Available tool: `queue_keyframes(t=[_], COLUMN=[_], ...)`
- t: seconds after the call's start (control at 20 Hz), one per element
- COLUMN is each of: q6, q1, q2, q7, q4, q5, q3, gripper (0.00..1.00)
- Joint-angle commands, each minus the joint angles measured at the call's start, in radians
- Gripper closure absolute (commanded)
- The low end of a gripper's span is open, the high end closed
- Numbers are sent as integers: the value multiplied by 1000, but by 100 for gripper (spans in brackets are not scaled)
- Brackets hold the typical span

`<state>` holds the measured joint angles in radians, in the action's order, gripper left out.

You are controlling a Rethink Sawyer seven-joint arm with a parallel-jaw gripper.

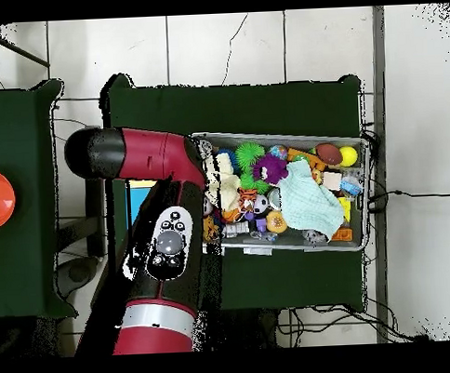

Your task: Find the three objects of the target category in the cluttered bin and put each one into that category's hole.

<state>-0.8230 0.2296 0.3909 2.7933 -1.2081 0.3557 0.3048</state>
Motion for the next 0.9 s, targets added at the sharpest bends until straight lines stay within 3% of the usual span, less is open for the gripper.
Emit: queue_keyframes(t=[0.05,0.9], q6=[-86,-89], q1=[-16,-32], q2=[1,11], q7=[27,-13], q4=[-54,-59], q5=[-58,-64], q3=[-43,-57], gripper=[100,100])
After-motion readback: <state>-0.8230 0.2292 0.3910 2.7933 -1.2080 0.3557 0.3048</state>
